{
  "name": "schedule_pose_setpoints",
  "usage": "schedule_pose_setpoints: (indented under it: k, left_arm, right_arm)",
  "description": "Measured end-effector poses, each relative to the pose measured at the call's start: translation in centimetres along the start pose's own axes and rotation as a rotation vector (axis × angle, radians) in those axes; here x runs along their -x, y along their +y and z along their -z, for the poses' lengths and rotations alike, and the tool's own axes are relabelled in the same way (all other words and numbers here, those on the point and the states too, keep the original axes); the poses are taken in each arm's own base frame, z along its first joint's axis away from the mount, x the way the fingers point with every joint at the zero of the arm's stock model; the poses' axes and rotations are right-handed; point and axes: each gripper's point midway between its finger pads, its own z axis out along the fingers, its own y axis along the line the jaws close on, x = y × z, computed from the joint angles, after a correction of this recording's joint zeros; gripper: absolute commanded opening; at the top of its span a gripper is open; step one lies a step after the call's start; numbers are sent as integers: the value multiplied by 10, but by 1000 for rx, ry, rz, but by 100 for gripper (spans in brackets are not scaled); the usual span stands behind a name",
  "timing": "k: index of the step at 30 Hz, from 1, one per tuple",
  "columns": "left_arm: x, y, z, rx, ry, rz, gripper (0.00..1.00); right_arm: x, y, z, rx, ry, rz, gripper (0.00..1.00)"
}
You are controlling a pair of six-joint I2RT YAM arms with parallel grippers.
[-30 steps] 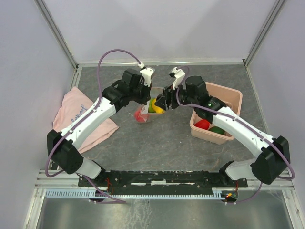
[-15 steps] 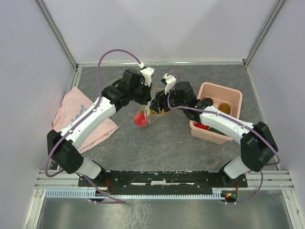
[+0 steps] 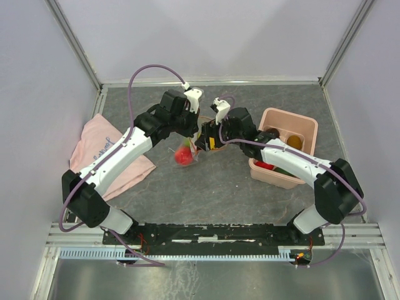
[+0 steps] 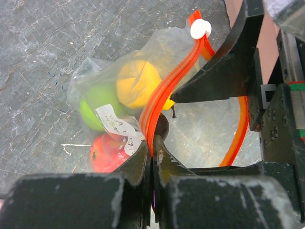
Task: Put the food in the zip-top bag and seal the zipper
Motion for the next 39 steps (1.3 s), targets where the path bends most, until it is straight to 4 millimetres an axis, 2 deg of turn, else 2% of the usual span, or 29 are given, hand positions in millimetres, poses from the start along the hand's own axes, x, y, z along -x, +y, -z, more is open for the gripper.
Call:
schedule_pose_setpoints:
  k: [5,11,14,16,19,22,24,27,29,33,39]
  left_arm:
    - [-1,4,-1,21,-2,0,3]
    - [-1,6,-1,32,-2,0,3]
    - [-1,7,-1,37,-3,0,3]
    - [-1,7,-1,40,-3,0,3]
    - [-1,7,-1,40,-3,0,3]
    - [-1,7,-1,37,-3,0,3]
    - [-1,6,-1,32,-2,0,3]
    - [-1,5,-1,25,0,0,3]
    - [-3,5,-1,26,6,0,3]
    - [-7,9,1,48,24,1,4]
    - [-13,15,2,85,45,12,17]
  right_arm:
    - [2,-3,15,-40,23,25,85]
    - [44,-12,51,-168,-52,109,79]
    - [59,-22,62,-247,-87,128,78]
    - [59,-31,65,-298,-87,129,77]
    - [49,-43,61,-348,-50,123,73]
    - [37,-54,45,-370,-2,113,65]
    - [23,-61,32,-379,39,101,54]
    - [9,-70,21,-397,89,96,25]
    - [9,-72,19,-409,103,100,11]
    - [34,-71,25,-440,58,115,3]
    - [63,-64,44,-464,-19,129,2]
